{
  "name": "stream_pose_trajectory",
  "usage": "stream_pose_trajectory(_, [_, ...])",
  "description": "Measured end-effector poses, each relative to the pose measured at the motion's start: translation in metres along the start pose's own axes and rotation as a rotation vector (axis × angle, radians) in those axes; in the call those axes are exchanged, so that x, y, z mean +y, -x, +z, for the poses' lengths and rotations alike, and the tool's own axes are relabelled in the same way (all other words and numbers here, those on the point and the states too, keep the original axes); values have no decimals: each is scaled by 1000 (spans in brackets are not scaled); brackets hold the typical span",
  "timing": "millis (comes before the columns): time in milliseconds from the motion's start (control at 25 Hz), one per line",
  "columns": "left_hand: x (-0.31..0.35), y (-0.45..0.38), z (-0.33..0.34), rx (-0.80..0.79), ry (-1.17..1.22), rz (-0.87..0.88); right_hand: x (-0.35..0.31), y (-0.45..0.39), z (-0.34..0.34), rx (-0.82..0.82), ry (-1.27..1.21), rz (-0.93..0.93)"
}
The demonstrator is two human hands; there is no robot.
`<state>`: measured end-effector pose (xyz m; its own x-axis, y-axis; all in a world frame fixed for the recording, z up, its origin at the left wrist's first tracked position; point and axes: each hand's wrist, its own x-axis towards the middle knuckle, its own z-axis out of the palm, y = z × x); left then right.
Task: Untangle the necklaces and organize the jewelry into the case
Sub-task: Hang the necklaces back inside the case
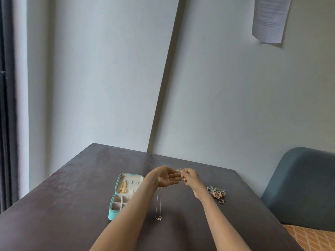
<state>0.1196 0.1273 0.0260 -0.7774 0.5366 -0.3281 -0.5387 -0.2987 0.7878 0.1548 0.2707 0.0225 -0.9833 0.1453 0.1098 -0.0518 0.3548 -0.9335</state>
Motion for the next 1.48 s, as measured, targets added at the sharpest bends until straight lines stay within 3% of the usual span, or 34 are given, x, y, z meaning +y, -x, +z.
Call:
stream_pose_trajectory(160, [10,4,-2,211,-392,1,-12,-6,-9,-36,167,-20])
stream_pose_trajectory(240, [10,2,-5,336,-530,113,-18,-8,-12,-45,247,-32])
stream_pose_trajectory(360, [7,1,-5,306,-718,325,-27,-8,-14,-83,343,-46])
stream_pose_trajectory(520, [2,3,-3,153,-725,415,-38,-6,-15,-135,415,-58])
stream_pose_trajectory(1000, [5,13,-10,239,-740,529,-53,-2,-8,-187,374,-91])
stream_pose_trajectory(1280, [15,28,-32,235,-808,515,-63,-7,13,-214,650,-159])
stream_pose_trajectory(1480, [29,51,-55,220,-805,488,-66,-5,41,-199,624,-220])
